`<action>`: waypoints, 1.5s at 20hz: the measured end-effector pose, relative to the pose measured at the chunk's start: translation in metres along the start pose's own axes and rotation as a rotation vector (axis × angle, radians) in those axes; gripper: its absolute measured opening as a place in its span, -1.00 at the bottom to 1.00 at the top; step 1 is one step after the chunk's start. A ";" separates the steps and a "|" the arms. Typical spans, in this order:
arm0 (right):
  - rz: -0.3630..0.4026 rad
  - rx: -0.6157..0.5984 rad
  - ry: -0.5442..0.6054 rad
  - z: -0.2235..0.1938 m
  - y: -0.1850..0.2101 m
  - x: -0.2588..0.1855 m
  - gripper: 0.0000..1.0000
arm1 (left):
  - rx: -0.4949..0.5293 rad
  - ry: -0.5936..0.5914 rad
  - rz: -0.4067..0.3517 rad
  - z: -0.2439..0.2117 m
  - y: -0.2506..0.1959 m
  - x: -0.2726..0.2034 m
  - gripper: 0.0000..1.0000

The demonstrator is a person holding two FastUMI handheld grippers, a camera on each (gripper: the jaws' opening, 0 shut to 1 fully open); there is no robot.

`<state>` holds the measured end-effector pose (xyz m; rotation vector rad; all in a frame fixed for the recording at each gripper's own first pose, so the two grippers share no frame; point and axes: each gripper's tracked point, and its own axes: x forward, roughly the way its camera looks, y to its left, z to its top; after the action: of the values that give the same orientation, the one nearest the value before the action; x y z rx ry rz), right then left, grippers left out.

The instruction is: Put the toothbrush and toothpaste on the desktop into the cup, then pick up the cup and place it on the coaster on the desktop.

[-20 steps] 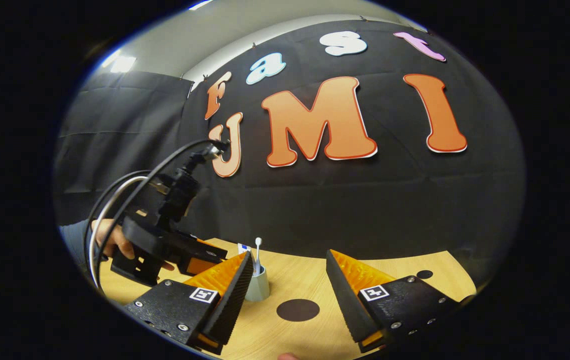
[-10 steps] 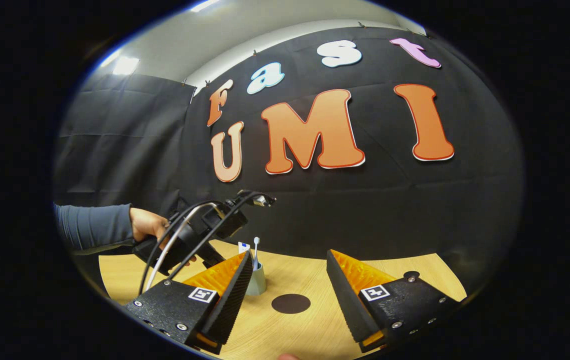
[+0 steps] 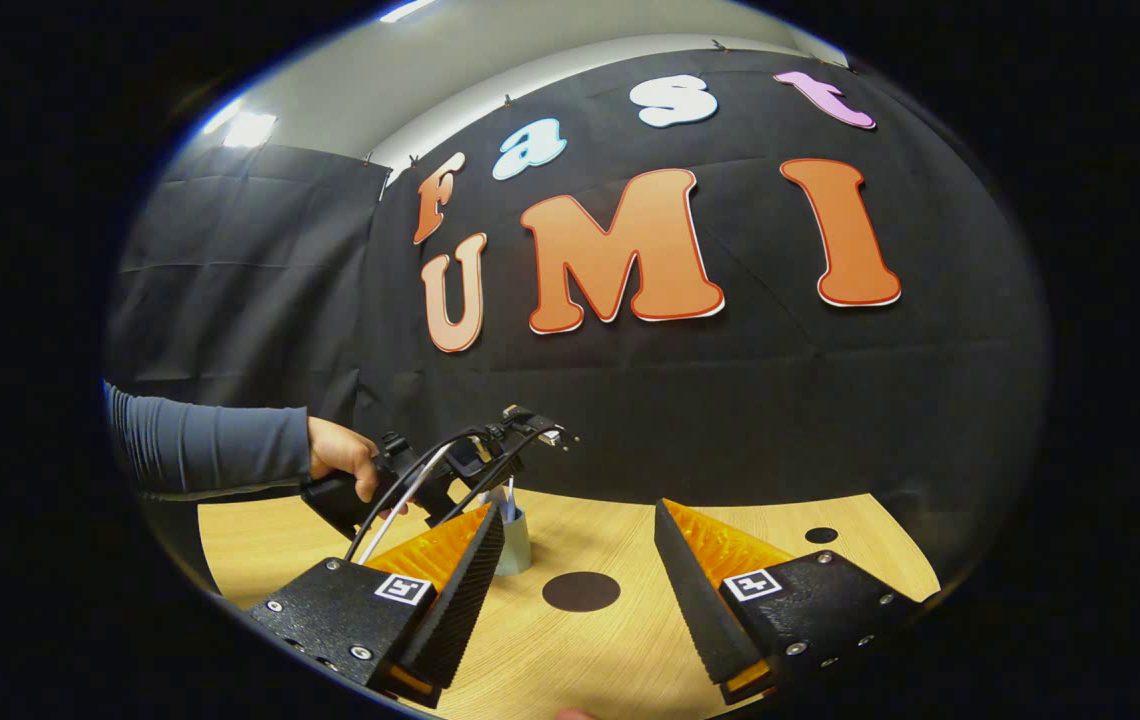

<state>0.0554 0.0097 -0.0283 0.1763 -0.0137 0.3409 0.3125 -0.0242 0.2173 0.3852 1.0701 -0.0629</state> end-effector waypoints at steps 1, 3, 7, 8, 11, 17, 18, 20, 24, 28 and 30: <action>0.005 -0.001 0.000 -0.001 0.002 -0.001 0.82 | -0.002 0.008 -0.004 0.009 0.000 -0.003 0.01; 0.007 -0.011 -0.002 -0.001 0.004 -0.001 0.82 | -0.008 0.001 -0.008 0.034 -0.003 -0.012 -0.35; -0.014 -0.027 0.006 -0.003 0.001 -0.006 0.82 | -0.042 -0.032 -0.042 0.089 -0.004 -0.025 -0.37; -0.021 -0.032 0.007 -0.002 0.000 -0.007 0.83 | -0.061 -0.052 -0.046 0.099 0.005 -0.035 -0.55; -0.037 -0.020 0.007 -0.001 -0.005 -0.013 0.82 | -0.116 -0.078 -0.071 0.125 0.024 -0.042 -0.61; -0.077 -0.010 -0.003 0.006 -0.015 -0.021 0.82 | -0.158 -0.123 -0.140 0.129 0.034 -0.047 -0.60; -0.083 -0.007 -0.005 0.006 -0.017 -0.023 0.82 | -0.161 -0.132 -0.148 0.130 0.033 -0.048 -0.61; -0.094 -0.002 -0.009 0.007 -0.020 -0.025 0.82 | -0.156 -0.148 -0.169 0.130 0.033 -0.053 -0.61; -0.115 0.011 -0.012 0.010 -0.028 -0.031 0.82 | -0.128 -0.160 -0.202 0.133 0.031 -0.055 -0.61; -0.139 0.009 -0.010 0.007 -0.037 -0.037 0.82 | -0.083 -0.148 -0.219 0.131 0.020 -0.052 -0.60; -0.151 0.020 -0.001 0.003 -0.041 -0.041 0.82 | -0.075 -0.128 -0.212 0.133 0.026 -0.056 -0.60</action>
<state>0.0310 -0.0426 -0.0336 0.1965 0.0023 0.1908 0.4033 -0.0528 0.3288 0.1964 0.9803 -0.2328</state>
